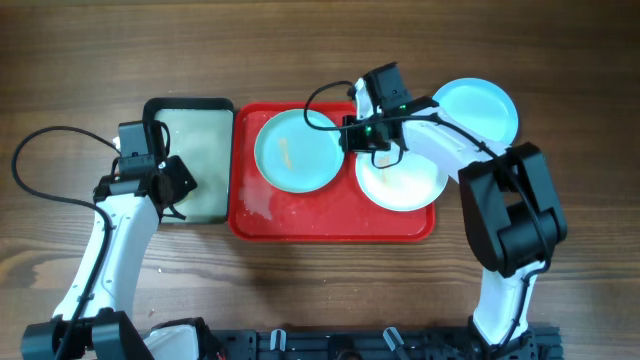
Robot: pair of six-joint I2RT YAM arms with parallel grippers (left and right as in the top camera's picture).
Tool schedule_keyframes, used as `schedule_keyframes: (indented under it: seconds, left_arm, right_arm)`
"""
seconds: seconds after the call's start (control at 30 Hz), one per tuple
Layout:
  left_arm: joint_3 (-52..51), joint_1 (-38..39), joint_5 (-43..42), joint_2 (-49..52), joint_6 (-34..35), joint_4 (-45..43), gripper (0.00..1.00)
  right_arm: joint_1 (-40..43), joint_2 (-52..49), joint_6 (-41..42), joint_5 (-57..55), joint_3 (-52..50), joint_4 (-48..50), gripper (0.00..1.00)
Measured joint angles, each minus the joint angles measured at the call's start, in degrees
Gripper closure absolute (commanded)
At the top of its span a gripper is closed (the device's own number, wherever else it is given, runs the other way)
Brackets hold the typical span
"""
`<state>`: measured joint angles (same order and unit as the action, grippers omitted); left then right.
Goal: Clean dirty plates on tray and stack at the side
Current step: 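Move the right gripper to the remaining blue plate and grip its rim, then lift the green sponge from the water tray with the left gripper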
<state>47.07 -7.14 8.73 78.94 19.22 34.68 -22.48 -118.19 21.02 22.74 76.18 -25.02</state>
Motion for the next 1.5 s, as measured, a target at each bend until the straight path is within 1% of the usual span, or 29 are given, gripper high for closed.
schedule_keyframes:
  seconds: [0.07,0.17,0.23,0.33,0.4,0.6,0.67,0.77,0.9,0.97,1.03,1.17,1.3,1.4,1.5]
  left_arm:
    - [0.0,0.0,0.0,0.0,0.0,0.0,0.96]
    - [0.0,0.0,0.0,0.0,0.0,0.0,0.96]
    - [0.0,0.0,0.0,0.0,0.0,0.0,0.96]
    - [0.0,0.0,0.0,0.0,0.0,0.0,0.96]
    - [0.0,0.0,0.0,0.0,0.0,0.0,0.96]
    - [0.0,0.0,0.0,0.0,0.0,0.0,0.96]
    - [0.0,0.0,0.0,0.0,0.0,0.0,0.96]
    - [0.0,0.0,0.0,0.0,0.0,0.0,0.96]
    - [0.0,0.0,-0.7,0.0,-0.7,-0.7,0.96]
    - [0.0,0.0,-3.4,0.0,-3.2,-2.3,0.96]
    - [0.0,0.0,-7.4,0.0,-6.2,-3.6,0.96]
    - [0.0,0.0,-11.2,0.0,-9.8,-4.5,0.96]
    - [0.0,0.0,-12.9,0.0,-11.5,-4.8,0.96]
    - [0.0,0.0,-13.2,0.0,-11.7,-4.9,0.96]
    - [0.0,0.0,-13.2,0.0,-11.7,-5.4,0.96]
  right_arm:
    - [0.0,0.1,0.5,-0.1,0.0,-2.0,0.94]
    - [0.0,1.4,1.0,-2.1,0.0,-5.6,0.84]
    - [0.0,2.5,0.6,-3.1,0.0,-5.9,0.77]
    - [0.0,4.8,0.2,-3.8,0.0,-5.9,0.76]
    - [-0.4,5.3,-0.3,-4.9,0.0,-5.9,0.73]
    - [-5.9,5.3,-1.8,-17.1,0.0,-5.6,0.74]
    - [-7.7,5.3,-1.9,-20.8,0.0,-4.8,0.78]
    - [-8.2,5.3,-2.2,-23.0,0.0,-3.9,0.80]
    - [-8.2,5.3,-2.3,-24.3,0.0,-3.9,0.79]
    - [-8.2,5.3,-2.3,-24.4,0.0,-3.8,0.76]
    - [-8.2,5.3,-2.3,-24.5,0.0,-3.7,0.76]
    - [-8.2,5.3,-2.3,-24.5,0.0,-3.6,0.82]
    - [-8.2,4.6,-2.4,-23.6,0.0,-3.1,0.86]
    - [-8.2,4.3,-2.4,-22.8,0.0,-3.1,0.85]
    - [-8.2,4.3,-2.5,-22.7,0.0,-3.3,0.79]
